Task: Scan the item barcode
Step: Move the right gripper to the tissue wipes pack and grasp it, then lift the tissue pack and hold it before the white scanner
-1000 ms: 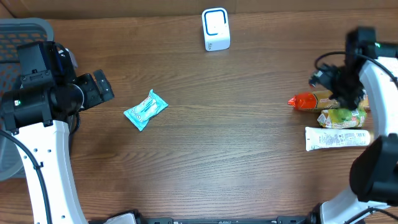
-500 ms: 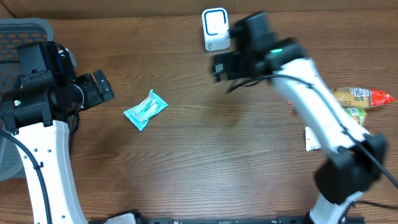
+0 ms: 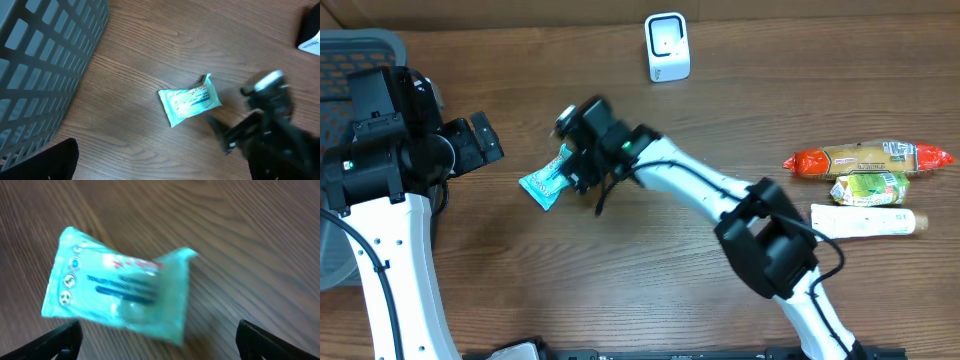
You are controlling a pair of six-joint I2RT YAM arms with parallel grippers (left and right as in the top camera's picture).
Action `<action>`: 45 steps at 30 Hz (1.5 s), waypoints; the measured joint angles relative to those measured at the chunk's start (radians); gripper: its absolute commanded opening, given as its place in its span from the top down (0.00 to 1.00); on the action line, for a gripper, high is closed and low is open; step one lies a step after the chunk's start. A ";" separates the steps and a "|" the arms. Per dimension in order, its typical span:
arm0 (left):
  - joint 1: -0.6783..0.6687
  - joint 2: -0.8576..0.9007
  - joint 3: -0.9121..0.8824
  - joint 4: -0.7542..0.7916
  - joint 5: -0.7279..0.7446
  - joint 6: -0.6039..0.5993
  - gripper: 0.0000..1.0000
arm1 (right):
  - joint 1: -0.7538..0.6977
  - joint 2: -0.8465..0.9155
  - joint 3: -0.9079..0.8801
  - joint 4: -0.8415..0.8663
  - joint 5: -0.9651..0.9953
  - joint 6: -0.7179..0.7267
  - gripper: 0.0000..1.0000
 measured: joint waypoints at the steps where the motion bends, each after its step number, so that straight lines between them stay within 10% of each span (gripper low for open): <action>1: 0.000 0.000 0.000 -0.001 0.000 0.000 0.00 | 0.013 0.010 0.001 0.016 0.018 -0.018 0.04; 29: 0.000 0.000 0.000 0.000 0.000 0.000 0.00 | 0.057 0.110 0.040 0.277 0.174 0.078 0.12; 38: 0.000 0.000 0.000 0.000 0.000 0.000 0.01 | 0.055 0.147 0.064 0.192 0.175 0.134 0.19; 45: 0.000 0.000 0.000 0.000 0.000 0.000 0.00 | 0.018 0.140 0.146 -0.126 0.178 0.492 0.25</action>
